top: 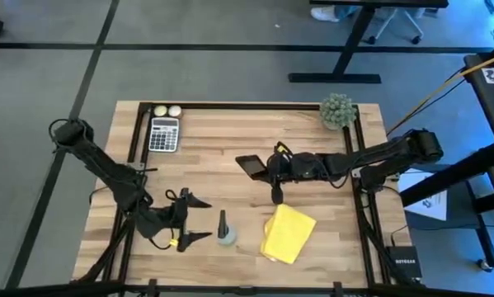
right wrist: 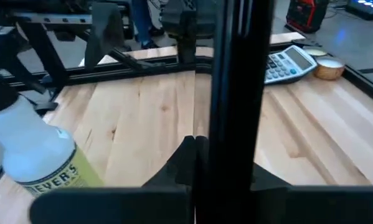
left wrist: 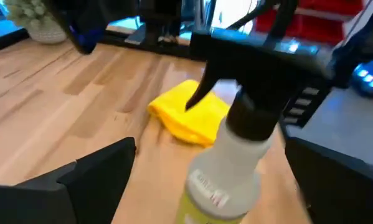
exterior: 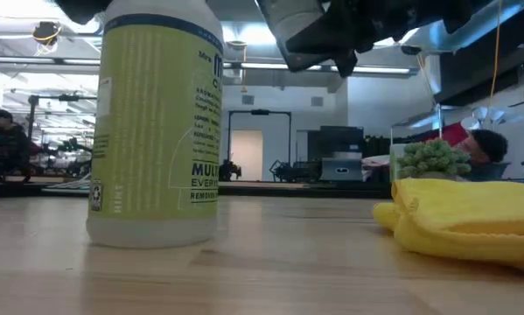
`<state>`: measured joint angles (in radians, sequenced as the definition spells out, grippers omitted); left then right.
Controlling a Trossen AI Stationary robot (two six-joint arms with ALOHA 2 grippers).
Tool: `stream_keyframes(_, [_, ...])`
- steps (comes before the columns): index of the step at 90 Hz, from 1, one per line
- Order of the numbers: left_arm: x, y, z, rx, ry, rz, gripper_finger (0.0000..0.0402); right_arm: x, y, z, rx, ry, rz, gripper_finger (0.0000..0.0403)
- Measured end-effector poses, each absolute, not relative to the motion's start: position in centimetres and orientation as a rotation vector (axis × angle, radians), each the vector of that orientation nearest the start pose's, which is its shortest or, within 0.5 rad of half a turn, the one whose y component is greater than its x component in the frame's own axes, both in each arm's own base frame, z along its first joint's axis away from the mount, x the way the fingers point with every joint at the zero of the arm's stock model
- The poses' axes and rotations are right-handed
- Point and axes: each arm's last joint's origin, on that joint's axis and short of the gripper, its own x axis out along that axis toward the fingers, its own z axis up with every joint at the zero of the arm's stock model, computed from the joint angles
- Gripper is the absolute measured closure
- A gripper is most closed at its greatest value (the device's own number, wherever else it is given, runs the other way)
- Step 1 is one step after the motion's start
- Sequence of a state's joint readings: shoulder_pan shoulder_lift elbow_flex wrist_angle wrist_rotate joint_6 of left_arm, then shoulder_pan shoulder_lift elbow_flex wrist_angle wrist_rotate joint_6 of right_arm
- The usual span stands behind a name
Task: Apply microfiber cloth
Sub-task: Spray the front of the black cellphone with green spray bottle
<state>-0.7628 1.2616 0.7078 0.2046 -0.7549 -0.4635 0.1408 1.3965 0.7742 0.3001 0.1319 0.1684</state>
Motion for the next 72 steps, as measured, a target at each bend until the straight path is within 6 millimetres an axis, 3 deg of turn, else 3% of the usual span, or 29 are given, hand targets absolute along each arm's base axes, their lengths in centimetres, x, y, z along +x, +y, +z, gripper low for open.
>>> stream_keyframes(29, [22.3, -18.0, 23.1, -0.138, 0.203, 0.035, 0.0004, 30.0, 5.7, 22.9, 0.106, 0.339, -0.013, 0.0398])
stream_keyframes(72, [24.2, -16.5, 23.4, -0.105, 0.154, 0.031, 0.0004, 30.0, 6.6, 22.9, 0.101, 0.320, -0.025, 0.0398])
